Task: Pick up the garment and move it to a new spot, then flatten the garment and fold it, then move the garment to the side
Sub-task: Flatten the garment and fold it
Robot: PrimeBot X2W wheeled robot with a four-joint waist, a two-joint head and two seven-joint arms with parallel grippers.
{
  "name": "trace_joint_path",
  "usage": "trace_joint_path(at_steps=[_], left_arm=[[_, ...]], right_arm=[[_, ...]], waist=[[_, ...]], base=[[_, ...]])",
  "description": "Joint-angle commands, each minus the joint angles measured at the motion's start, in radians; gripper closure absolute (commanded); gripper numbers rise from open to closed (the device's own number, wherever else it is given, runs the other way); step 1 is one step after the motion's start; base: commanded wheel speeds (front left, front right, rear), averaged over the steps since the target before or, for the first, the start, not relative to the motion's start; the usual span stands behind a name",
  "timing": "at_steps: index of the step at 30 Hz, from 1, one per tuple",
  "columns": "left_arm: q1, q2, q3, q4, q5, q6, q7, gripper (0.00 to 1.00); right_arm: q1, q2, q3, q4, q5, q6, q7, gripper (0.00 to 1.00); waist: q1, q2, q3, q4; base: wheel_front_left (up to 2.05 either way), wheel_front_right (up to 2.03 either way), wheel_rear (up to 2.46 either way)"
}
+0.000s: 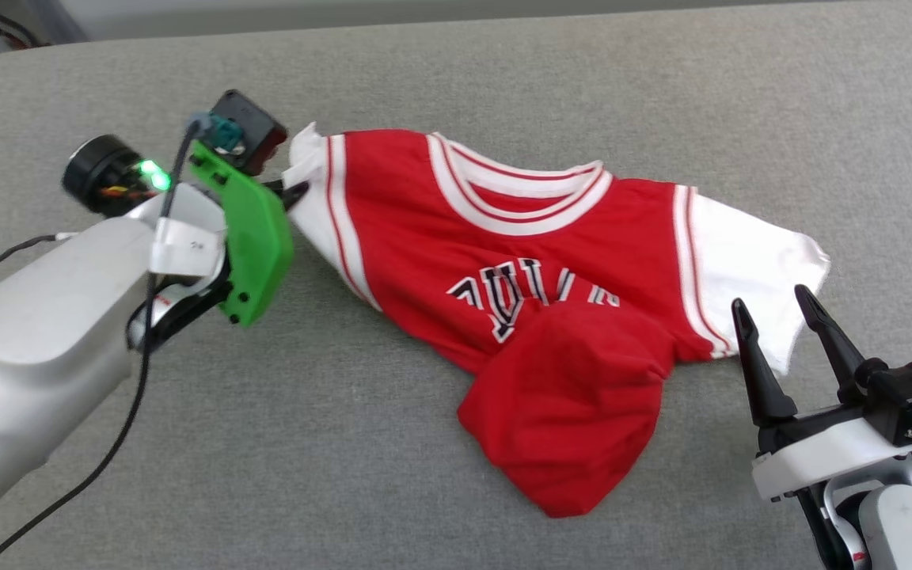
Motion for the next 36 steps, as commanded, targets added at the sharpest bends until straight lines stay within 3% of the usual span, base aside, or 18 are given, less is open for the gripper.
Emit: trace_joint_path(at_steps=[1, 8, 12, 15, 21, 27, 33, 34, 35, 36], left_arm=[[0.031, 0.046, 0.007, -0.014, -0.006, 0.023, -0.004, 1.00], [0.109, 0.223, 0.020, -0.091, -0.036, 0.108, 0.014, 1.00], [0.119, 0.256, 0.032, -0.116, -0.050, 0.138, 0.016, 1.00], [0.111, 0.231, 0.038, -0.113, -0.059, 0.143, 0.018, 1.00], [0.078, 0.129, 0.040, -0.012, -0.072, 0.123, 0.024, 1.00], [0.085, 0.034, 0.030, 0.178, -0.098, 0.072, 0.022, 1.00], [0.125, -0.042, 0.030, 0.344, -0.125, 0.006, -0.036, 1.00], [0.125, -0.054, 0.035, 0.365, -0.123, -0.001, -0.065, 0.87], [0.125, -0.062, 0.037, 0.380, -0.118, -0.005, -0.091, 0.30], [0.122, -0.070, 0.042, 0.394, -0.108, -0.008, -0.131, 0.00]], right_arm=[[0.015, -0.001, -0.003, 0.000, -0.008, -0.001, -0.006, 0.00], [0.031, -0.002, -0.010, -0.004, -0.016, -0.001, -0.006, 0.00], [0.022, 0.000, -0.007, -0.010, -0.019, -0.001, -0.006, 0.00], [0.006, 0.001, -0.001, -0.014, -0.023, -0.001, -0.006, 0.00], [-0.035, 0.008, 0.008, -0.019, -0.032, -0.001, -0.006, 0.00], [-0.049, 0.015, 0.006, -0.021, -0.038, -0.001, -0.006, 0.00], [-0.042, 0.015, -0.009, -0.026, -0.039, -0.001, -0.006, 0.00], [-0.041, 0.014, -0.013, -0.027, -0.040, -0.001, -0.006, 0.00], [-0.040, 0.013, -0.015, -0.028, -0.041, -0.001, -0.006, 0.00], [-0.040, 0.010, -0.016, -0.030, -0.042, -0.001, -0.006, 0.00]], waist=[[0.0001, 0.0000, -0.063, 0.065], [0.0001, 0.0000, -0.060, 0.071], [0.0001, 0.0000, -0.036, 0.054], [0.0001, 0.0000, -0.012, 0.035], [0.0001, 0.0000, 0.043, -0.021], [0.0001, 0.0000, 0.068, -0.069], [0.0001, 0.0000, 0.061, -0.071], [0.0001, 0.0000, 0.055, -0.065], [0.0001, 0.0000, 0.050, -0.060], [0.0001, 0.0000, 0.042, -0.054]], base=[[0.00, 0.00, 0.00], [0.00, 0.00, 0.00], [0.00, 0.00, 0.00], [0.00, 0.00, 0.00], [0.00, 0.00, 0.00], [0.00, 0.00, 0.00], [0.00, 0.00, 0.00], [0.00, 0.00, 0.00], [0.00, 0.00, 0.00], [0.00, 0.00, 0.00]])
